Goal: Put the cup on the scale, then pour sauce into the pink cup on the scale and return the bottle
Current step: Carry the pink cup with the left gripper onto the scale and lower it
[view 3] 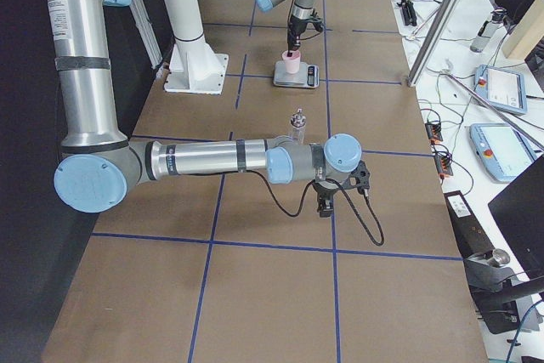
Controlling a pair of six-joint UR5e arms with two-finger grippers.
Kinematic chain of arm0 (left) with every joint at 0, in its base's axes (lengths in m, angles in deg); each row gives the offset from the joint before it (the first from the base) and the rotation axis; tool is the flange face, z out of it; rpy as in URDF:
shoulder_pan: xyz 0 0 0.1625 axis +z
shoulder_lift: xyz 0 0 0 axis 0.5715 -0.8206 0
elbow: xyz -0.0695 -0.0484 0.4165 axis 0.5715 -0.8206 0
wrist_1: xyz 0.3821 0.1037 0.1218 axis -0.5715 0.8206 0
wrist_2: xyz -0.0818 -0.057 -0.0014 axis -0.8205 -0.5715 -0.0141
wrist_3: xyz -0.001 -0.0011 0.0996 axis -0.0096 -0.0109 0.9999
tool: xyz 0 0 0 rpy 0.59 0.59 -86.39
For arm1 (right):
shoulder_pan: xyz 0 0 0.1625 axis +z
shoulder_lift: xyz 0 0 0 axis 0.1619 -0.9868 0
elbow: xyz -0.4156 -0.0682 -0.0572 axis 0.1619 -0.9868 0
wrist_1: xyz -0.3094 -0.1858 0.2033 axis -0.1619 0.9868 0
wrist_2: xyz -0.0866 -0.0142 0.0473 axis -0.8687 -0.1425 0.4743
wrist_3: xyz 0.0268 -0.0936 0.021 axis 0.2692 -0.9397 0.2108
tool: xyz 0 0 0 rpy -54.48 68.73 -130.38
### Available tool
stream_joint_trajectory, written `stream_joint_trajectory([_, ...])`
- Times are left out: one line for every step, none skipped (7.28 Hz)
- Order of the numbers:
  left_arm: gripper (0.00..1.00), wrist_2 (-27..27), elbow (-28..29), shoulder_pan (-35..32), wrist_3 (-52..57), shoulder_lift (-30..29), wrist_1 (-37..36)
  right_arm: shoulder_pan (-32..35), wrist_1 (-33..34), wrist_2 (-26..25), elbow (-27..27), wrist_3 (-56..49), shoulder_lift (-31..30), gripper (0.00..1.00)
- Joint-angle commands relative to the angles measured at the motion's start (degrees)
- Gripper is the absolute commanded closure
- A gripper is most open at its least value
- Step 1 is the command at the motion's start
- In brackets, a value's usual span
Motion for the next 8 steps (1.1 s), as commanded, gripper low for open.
stream_joint_trajectory([0.96,0.0,0.5,0.25,-0.09,0.3,0.13,-0.09,0.03,-0.04,-0.12,0.13,-0.04,0.0])
stream_joint_trajectory([0.93,0.0,0.59,0.25,-0.09,0.04,0.22,-0.09,0.03,-0.04,-0.12,0.13,-0.04,0.0])
stream_joint_trajectory([0.66,0.09,1.11,0.25,-0.26,0.47,3.35,-0.18,0.03,-0.04,-0.12,0.13,-0.04,0.0])
stream_joint_trajectory([0.53,0.09,3.82,0.25,-0.26,0.83,7.91,-0.52,0.03,-0.13,-0.12,0.21,0.14,0.0])
stream_joint_trajectory([0.34,0.09,3.67,0.25,-0.17,0.83,8.04,-0.88,-0.06,-0.22,-0.12,0.3,0.14,0.0])
stream_joint_trajectory([0.13,0.26,2.19,0.16,-0.17,0.83,7.7,-0.88,-0.14,-0.22,0.23,0.39,0.14,0.0])
stream_joint_trajectory([0.02,0.35,-0.78,-0.19,-0.17,2.05,7.26,-1.05,-0.15,-0.13,0.32,0.39,0.22,0.0])
stream_joint_trajectory([0.01,0.35,-7.08,-0.45,-0.09,5.8,5.95,-1.84,-0.15,-0.04,0.85,0.91,0.31,0.0])
